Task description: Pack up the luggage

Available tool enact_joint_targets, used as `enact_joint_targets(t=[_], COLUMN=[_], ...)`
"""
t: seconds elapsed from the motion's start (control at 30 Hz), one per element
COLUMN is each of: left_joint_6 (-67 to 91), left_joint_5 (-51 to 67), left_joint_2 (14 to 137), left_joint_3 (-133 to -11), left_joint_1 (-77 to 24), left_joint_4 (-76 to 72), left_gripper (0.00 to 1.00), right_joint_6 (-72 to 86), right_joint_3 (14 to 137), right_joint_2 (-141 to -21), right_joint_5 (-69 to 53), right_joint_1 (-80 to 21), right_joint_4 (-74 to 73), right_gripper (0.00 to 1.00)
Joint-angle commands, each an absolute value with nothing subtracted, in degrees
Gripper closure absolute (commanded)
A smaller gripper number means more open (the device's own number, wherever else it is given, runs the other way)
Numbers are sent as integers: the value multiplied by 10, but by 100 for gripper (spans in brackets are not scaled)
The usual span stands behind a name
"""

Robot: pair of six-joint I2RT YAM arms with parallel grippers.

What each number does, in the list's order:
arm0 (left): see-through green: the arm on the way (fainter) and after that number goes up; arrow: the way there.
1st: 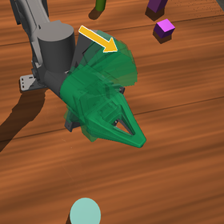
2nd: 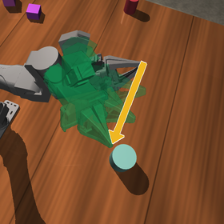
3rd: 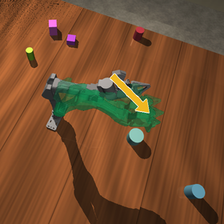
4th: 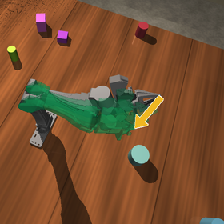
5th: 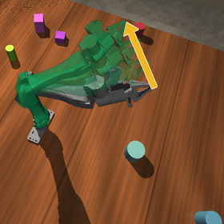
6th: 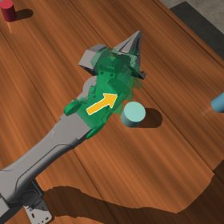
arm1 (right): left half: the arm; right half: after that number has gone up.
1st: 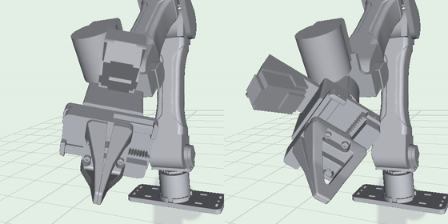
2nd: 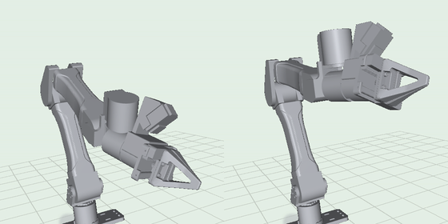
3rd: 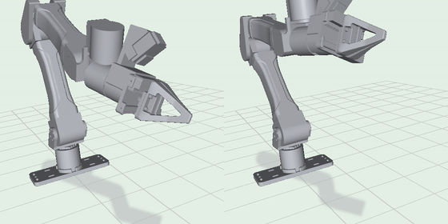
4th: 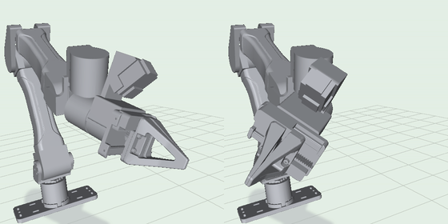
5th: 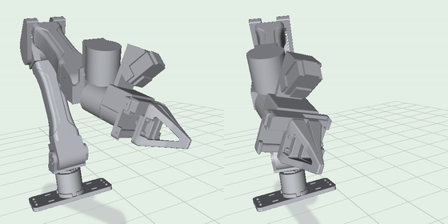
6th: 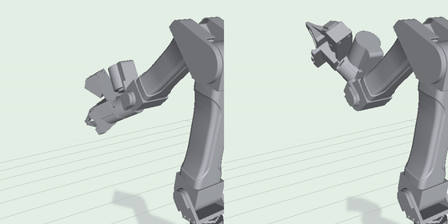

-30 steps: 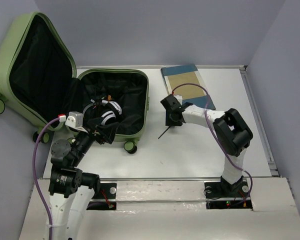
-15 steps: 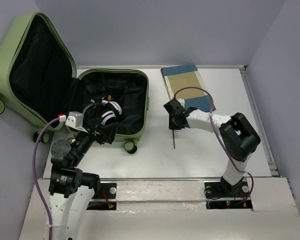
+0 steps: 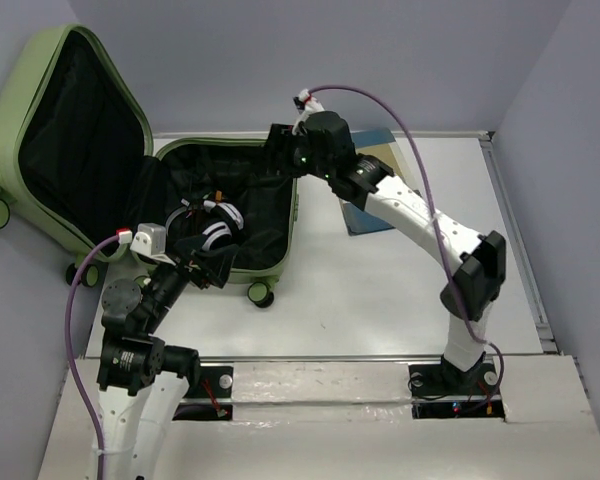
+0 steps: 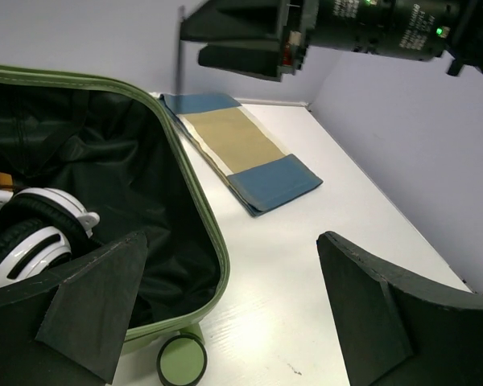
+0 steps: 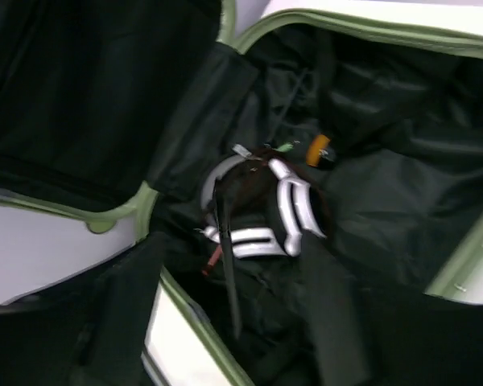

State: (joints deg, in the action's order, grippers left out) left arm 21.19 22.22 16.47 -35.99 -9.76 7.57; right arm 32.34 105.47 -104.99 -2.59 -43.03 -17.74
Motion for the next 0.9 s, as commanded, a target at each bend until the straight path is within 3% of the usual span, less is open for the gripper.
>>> enact_joint_targets(t=[0.0, 0.1, 0.13, 0.27, 0.37, 0.5, 0.7, 0.77, 0.87], left_joint_6=[217, 216, 216, 217, 217, 217, 217, 217, 218], left_joint_5=[225, 231, 232, 233, 231, 231, 234, 235, 236], left_joint_2=[169, 167, 166, 165, 166, 176, 185, 186, 188], left_joint_3=[-360, -360, -359, -359, -359, -359, -359, -359, -359], left_joint_1=[-98, -98, -99, -103, -102, -99, -96, -94, -92], left_joint_4=[57, 56, 55, 54, 54, 54, 54, 54, 53], left_gripper=[1, 1, 1, 1, 1, 1, 1, 1, 1], right_joint_6=[315, 300, 292, 257, 214, 164, 127, 127, 134], right_joint_3=[1134, 1021, 954, 843, 828, 861, 889, 889, 876], right_joint_2=[-1130, -1076, -1045, -1018, -1048, -1113, -1171, -1188, -1208], right_joint_5=[-57, 9, 39, 113, 129, 103, 66, 77, 80], right_joint_1=[-400, -339, -324, -223, -207, -207, -207, -207, -207], right_joint_4=[-222, -221, -221, -235, -248, -268, -272, -280, -287], right_gripper=[21, 24, 32, 51, 49, 37, 33, 36, 57])
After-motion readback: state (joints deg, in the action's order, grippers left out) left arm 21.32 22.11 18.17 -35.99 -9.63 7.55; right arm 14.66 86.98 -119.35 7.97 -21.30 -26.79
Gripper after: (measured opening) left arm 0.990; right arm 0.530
